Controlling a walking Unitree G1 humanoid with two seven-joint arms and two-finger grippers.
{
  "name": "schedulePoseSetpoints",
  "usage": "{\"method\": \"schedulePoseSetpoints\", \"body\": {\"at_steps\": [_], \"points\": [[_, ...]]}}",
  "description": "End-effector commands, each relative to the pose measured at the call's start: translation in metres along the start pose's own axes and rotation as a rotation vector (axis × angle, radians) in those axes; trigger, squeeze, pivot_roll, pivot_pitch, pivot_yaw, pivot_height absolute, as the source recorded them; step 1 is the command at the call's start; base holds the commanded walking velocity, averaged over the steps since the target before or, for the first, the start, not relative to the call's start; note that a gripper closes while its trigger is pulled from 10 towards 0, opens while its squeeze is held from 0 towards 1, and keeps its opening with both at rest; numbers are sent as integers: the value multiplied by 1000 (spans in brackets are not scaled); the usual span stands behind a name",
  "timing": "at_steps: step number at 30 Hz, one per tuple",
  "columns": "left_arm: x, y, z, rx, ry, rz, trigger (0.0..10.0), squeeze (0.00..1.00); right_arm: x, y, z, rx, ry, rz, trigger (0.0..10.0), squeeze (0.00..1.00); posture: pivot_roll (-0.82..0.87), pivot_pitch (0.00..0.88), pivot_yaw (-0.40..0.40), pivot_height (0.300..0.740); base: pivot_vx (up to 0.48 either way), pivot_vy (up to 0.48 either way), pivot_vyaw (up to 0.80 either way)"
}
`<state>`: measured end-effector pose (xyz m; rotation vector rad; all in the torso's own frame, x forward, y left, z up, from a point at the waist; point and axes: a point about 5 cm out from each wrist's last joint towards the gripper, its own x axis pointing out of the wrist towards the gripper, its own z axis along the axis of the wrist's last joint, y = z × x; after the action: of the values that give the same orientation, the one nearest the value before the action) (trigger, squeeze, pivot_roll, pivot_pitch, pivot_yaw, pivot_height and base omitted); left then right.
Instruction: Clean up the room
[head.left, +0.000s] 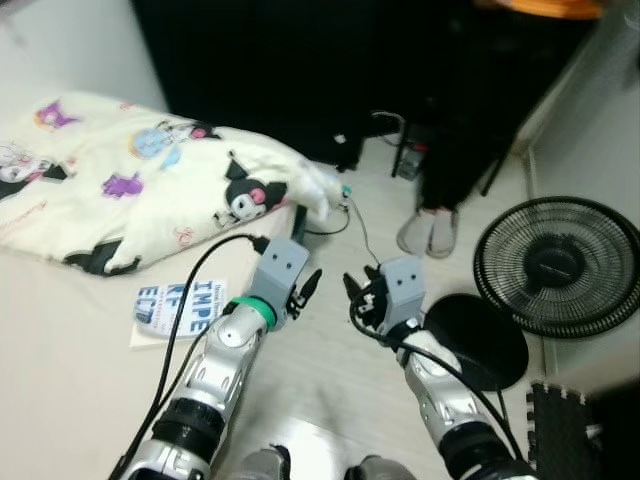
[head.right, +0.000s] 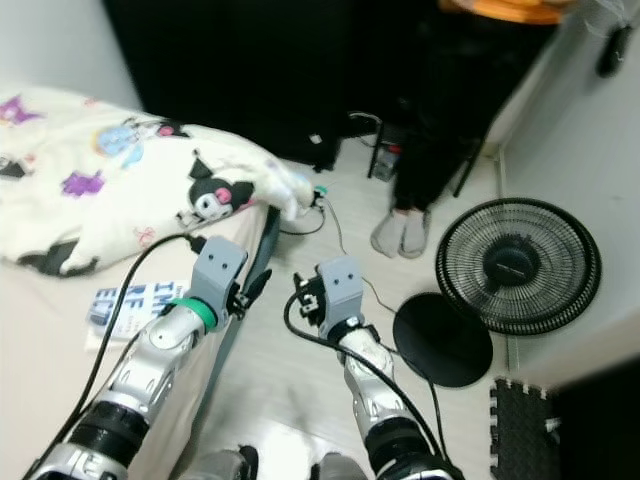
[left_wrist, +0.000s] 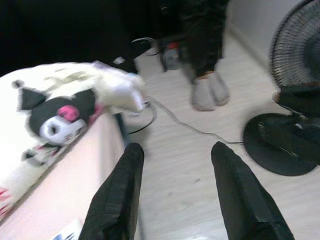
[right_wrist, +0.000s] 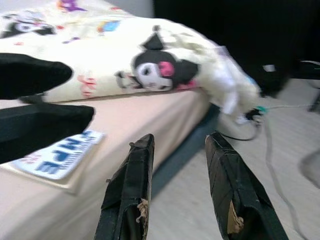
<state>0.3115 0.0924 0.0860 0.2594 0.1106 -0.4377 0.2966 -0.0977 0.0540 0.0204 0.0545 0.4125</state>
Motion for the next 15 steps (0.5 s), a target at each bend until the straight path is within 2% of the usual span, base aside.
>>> {"method": "schedulePoseSetpoints", "body": {"at_steps": [1,15], "points": [[0,-3,-2,-2,11,-11,10000,0,-3,1,-5,15,20,2,10000,0,-40,12,26,740,0,0,744],[4,-6,3,-32,22,-23,10000,0,-4,12,-7,30,23,86,10000,0,-41,13,28,740,0,0,746]]}}
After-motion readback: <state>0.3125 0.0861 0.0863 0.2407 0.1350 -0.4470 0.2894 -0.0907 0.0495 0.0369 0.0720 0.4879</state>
